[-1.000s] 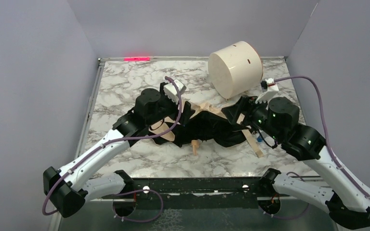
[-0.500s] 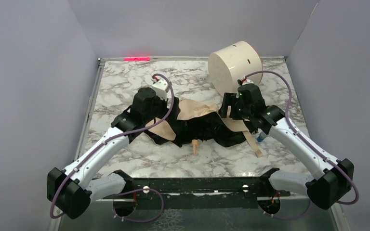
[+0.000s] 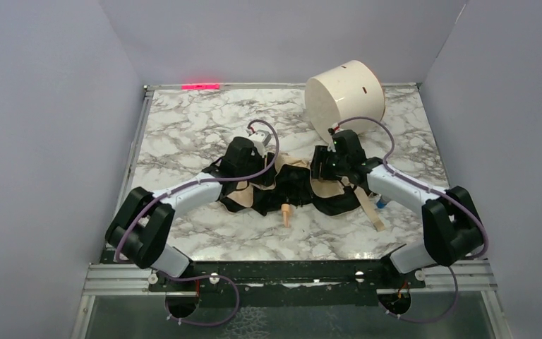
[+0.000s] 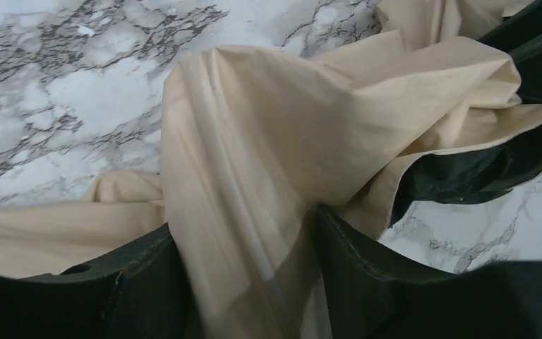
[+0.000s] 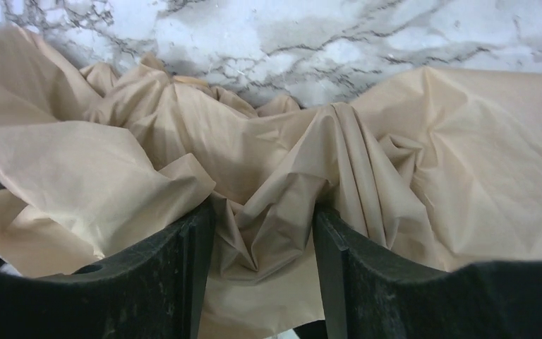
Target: Put away the umbrella
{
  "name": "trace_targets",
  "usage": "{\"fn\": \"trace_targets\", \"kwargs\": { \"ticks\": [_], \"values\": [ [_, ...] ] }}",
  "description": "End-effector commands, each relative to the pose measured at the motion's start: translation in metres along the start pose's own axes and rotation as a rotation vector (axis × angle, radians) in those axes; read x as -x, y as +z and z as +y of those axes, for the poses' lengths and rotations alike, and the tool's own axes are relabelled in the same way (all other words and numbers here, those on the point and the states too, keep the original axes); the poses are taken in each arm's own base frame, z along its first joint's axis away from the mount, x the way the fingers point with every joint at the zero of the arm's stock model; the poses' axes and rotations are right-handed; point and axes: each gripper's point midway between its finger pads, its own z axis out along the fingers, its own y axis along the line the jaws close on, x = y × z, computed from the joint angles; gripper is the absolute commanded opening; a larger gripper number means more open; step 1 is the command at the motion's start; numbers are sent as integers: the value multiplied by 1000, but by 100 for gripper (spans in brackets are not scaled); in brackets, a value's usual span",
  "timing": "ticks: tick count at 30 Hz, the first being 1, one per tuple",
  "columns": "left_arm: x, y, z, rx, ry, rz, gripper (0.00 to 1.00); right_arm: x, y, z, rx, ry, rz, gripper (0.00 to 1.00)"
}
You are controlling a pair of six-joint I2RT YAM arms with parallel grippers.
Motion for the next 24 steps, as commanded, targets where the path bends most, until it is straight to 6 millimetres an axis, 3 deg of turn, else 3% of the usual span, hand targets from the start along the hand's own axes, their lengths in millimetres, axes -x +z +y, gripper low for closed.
{"fn": "trace_targets", "kwargs": {
  "ticks": [1,5,8,12,17,21,24],
  "values": [
    [23,24,-36,-150,4,-75,60,12,24,24,156,20,-54,56],
    [8,46,-56,-207,15,-21,55,3,37,40,278,33,-30,55],
    [-2,58,-58,-215,8,3,55,-3,36,58,408,8,-17,57],
    [2,59,-49,-159,11,-3,66,-2,24,66,451,-20,-16,60],
    [39,22,-36,-49,40,-83,84,26,-12,44,245,-47,-113,77],
    [71,-30,-33,2,55,-173,94,39,-48,22,88,-75,-179,83],
    [80,-69,-22,69,44,-227,99,47,-68,-9,-91,-71,-233,86]
  ]
}}
